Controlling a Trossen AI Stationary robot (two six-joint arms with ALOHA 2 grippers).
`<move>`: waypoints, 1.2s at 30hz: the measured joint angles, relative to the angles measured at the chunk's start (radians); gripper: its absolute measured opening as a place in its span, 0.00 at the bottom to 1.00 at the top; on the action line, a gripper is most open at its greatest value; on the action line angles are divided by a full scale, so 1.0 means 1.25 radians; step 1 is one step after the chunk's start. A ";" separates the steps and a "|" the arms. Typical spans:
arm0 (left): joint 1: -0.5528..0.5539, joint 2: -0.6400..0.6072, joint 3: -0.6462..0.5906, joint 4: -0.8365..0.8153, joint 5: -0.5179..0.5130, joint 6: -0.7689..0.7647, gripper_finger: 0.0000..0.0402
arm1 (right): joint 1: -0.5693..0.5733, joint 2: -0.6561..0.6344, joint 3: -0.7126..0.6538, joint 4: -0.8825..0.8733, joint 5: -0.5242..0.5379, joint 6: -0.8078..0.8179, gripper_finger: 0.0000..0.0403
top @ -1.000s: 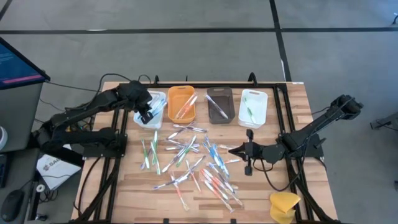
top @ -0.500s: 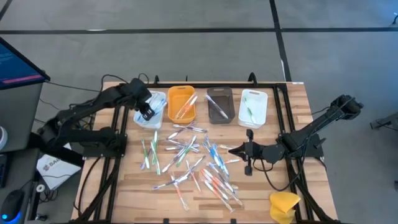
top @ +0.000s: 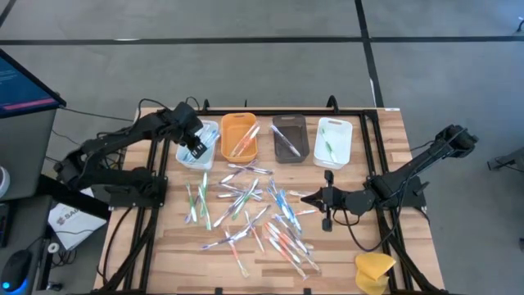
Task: Pick & Place Toothbrushes
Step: Put the blue toothbrush into the left white bin, then put the green toothbrush into right white the bin
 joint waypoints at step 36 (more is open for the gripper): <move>-0.223 -0.323 -0.068 0.149 0.135 0.028 0.45 | 0.000 0.001 0.000 0.007 -0.018 0.037 0.04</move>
